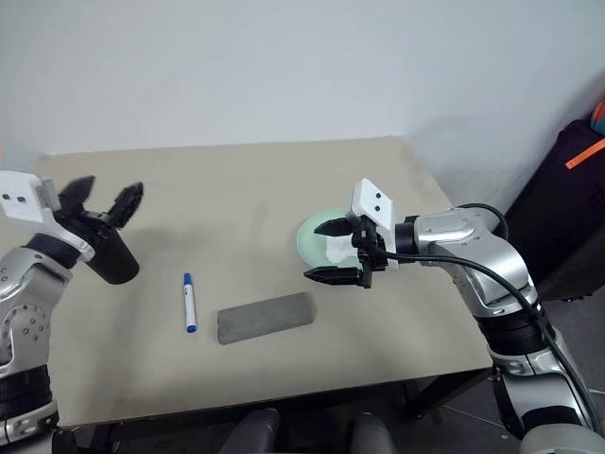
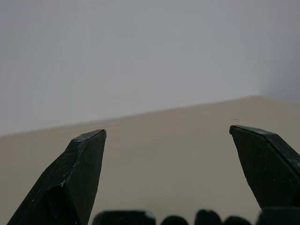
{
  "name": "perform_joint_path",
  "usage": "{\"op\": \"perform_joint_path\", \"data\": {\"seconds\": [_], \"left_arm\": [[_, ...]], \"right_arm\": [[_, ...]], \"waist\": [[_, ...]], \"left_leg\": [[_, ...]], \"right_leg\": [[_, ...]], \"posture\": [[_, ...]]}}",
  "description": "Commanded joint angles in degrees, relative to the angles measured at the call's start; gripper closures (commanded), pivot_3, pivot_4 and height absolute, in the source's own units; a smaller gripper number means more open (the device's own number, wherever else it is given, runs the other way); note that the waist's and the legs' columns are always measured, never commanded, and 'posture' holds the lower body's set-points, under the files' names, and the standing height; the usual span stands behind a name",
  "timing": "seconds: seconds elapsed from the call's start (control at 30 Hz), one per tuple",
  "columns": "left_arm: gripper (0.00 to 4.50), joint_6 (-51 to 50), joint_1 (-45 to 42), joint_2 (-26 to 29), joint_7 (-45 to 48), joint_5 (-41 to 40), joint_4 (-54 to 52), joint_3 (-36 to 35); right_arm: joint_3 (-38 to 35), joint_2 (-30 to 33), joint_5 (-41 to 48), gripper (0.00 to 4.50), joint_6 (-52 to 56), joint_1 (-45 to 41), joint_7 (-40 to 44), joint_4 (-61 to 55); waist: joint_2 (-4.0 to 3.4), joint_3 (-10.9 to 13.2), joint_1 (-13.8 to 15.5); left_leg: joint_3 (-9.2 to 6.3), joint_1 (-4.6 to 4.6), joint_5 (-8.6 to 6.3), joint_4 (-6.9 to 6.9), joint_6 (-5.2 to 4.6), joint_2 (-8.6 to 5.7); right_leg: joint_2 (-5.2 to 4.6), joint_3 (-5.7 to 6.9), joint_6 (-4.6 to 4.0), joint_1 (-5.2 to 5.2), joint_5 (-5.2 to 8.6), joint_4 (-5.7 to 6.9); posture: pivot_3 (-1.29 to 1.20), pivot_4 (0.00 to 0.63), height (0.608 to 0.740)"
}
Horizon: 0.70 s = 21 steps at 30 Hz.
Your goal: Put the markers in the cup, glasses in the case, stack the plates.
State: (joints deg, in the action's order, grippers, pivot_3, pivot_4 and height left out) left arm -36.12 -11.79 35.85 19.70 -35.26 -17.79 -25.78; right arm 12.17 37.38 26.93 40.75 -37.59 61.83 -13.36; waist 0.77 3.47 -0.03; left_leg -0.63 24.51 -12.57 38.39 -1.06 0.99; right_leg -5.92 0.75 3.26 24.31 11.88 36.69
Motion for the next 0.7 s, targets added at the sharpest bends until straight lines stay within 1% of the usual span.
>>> {"op": "perform_joint_path", "data": {"seconds": [0.03,0.07,0.13,0.23,0.33,0.4,0.47,0.57,0.63,0.7], "left_arm": [[0.01,-9.7,0.3,-1.0,-5.8,-4.6,-8.3,0.7],[0.01,-12.5,-0.3,-2.4,-8.7,-5.8,-9.5,0.3],[0.01,-16.4,-1.3,-3.2,-13.5,-3.9,-11.3,1.7],[0.01,-16.1,-2.2,-4.6,-15.8,-2.1,-12.2,2.3],[0.01,-14.3,-4.9,-10.0,-19.2,-4.3,-12.3,0.8],[0.01,-12.8,-6.9,-14.6,-21.1,-6.3,-12.5,0.3],[0.01,-13.8,-8.2,-19.0,-24.2,-9.4,-12.4,-0.9],[0.01,-14.5,-9.8,-23.3,-27.8,-12.8,-12.5,-1.3],[0.01,-14.4,-10.6,-24.4,-28.9,-14.3,-13.6,-0.6],[0.01,-15.5,-10.4,-23.0,-30.2,-12.9,-14.1,0.9]], "right_arm": [[-1.2,0.1,0.6,0.00,0.0,-0.8,-0.1,-1.4],[-1.2,0.0,0.6,0.00,0.0,-0.9,0.0,-1.3],[-1.0,-0.2,0.5,0.00,-0.1,-1.0,0.0,-1.1],[-0.9,-0.4,0.4,0.00,-0.1,-1.1,0.0,-1.0],[-0.8,-0.4,0.6,0.00,0.0,-1.1,0.2,-1.0],[-0.8,-0.4,0.5,0.00,0.1,-1.0,0.3,-1.0],[-0.8,-0.4,0.5,0.00,0.2,-1.0,0.3,-1.1],[-0.9,-0.3,0.6,0.00,0.4,-1.0,0.3,-1.2],[-1.0,-0.2,0.6,0.00,0.5,-0.9,0.3,-1.3],[-1.1,-0.1,0.6,0.00,0.6,-0.9,0.3,-1.4]], "waist": [[0.00,0.0,0.1],[0.00,0.0,0.1],[0.05,0.0,0.3],[0.07,0.0,0.3],[0.08,0.0,0.4],[0.16,0.0,0.4],[0.19,-0.1,0.4],[0.20,-0.1,0.3],[0.21,-0.1,0.3],[0.22,-0.1,0.3]], "left_leg": [[0.00,0.00,0.00,0.00,-0.01,0.00],[-0.01,0.00,0.01,0.00,-0.01,0.00],[-0.02,0.00,0.02,0.02,-0.03,-0.01],[-0.02,0.00,0.12,0.03,-0.20,-0.01],[-0.03,0.00,0.12,0.03,-0.20,-0.02],[-0.05,0.00,0.13,0.05,-0.21,-0.03],[-0.05,0.00,0.12,0.10,-0.21,-0.04],[-0.06,-0.01,0.13,0.14,-0.22,-0.04],[-0.07,0.00,0.13,0.14,-0.23,-0.04],[-0.07,0.00,0.14,0.15,-0.24,-0.04]], "right_leg": [[0.00,0.00,0.00,0.00,0.00,0.00],[0.00,0.00,0.01,-0.01,0.00,-0.01],[0.01,0.00,0.01,-0.03,0.00,-0.01],[0.03,0.00,0.01,-0.04,0.00,0.00],[0.03,-0.01,0.00,-0.05,0.00,-0.01],[0.03,-0.01,0.00,-0.08,0.00,-0.02],[0.02,-0.01,0.00,-0.13,0.00,-0.02],[0.03,-0.02,0.00,-0.14,0.00,-0.02],[0.04,-0.03,-0.01,-0.13,-0.01,-0.01],[0.04,-0.03,-0.02,-0.14,-0.01,-0.01]], "posture": [[0.00,0.000,0.704],[0.00,0.000,0.704],[0.00,0.000,0.704],[0.00,0.000,0.704],[0.00,0.000,0.704],[0.00,0.000,0.704],[0.00,0.000,0.704],[0.00,0.000,0.704],[0.00,0.000,0.704],[0.00,0.000,0.704]]}}
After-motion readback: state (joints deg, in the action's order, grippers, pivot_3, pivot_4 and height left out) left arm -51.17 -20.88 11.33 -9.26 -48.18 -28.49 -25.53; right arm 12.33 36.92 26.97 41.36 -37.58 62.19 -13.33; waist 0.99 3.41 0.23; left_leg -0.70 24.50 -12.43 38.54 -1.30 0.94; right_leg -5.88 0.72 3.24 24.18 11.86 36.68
